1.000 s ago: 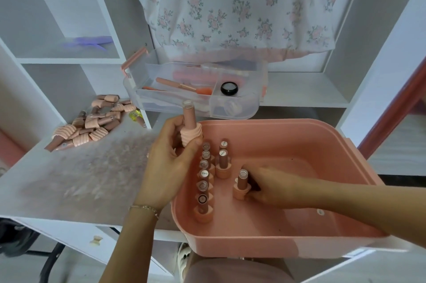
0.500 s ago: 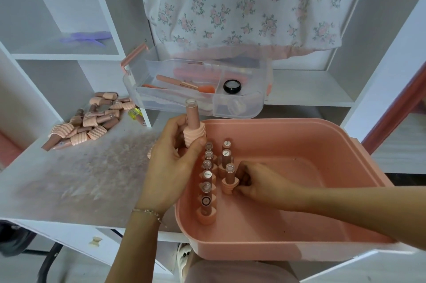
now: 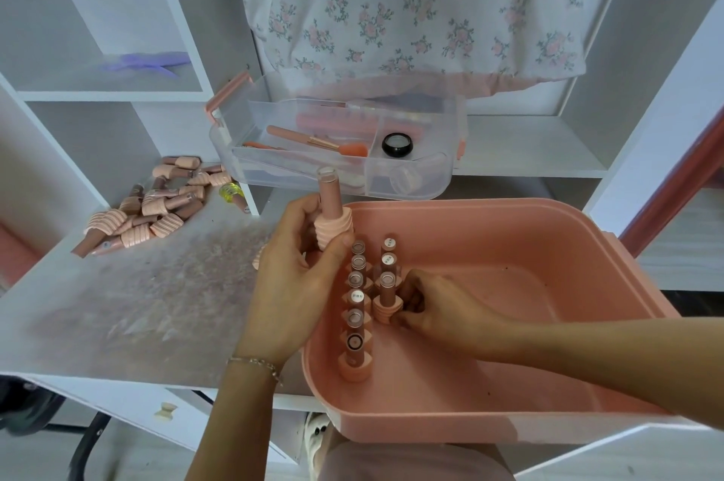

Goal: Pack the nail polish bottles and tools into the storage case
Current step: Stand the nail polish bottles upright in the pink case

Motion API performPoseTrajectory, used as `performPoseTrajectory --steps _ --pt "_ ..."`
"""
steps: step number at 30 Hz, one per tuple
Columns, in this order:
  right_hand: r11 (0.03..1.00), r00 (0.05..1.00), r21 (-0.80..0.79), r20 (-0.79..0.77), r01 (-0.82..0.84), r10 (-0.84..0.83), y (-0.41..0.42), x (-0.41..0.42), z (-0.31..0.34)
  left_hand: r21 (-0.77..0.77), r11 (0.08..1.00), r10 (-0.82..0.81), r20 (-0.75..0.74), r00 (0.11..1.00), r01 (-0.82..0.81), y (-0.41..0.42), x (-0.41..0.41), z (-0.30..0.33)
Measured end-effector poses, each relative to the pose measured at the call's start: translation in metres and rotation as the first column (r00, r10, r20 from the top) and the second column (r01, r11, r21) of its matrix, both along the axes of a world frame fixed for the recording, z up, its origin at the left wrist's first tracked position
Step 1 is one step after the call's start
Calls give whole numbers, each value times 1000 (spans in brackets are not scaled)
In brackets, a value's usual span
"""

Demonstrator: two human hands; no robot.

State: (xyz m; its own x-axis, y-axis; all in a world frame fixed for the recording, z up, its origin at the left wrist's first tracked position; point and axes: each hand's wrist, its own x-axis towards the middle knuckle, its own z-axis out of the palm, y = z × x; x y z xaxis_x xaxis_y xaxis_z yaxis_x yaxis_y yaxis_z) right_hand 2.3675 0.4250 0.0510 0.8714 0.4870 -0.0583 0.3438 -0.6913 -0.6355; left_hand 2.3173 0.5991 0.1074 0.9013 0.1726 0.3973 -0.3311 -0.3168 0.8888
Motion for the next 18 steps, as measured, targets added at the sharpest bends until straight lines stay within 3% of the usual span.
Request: performPoseTrajectory --steps 10,13,15,18 --pt "999 998 28 -60 23 -21 -2 0 2 -27 1000 -1 -13 1000 0 -1 -1 1" --pt "999 997 -33 -74 30 -32 -6 1 6 -25 1000 -7 -8 1000 7 0 -1 1" --pt "996 998 -78 -30 51 -53 -9 1 14 -45 999 -20 -7 1000 20 0 0 1" --pt "992 990 40 80 117 -120 -10 -3 34 -97 994 -55 0 999 54 0 0 1"
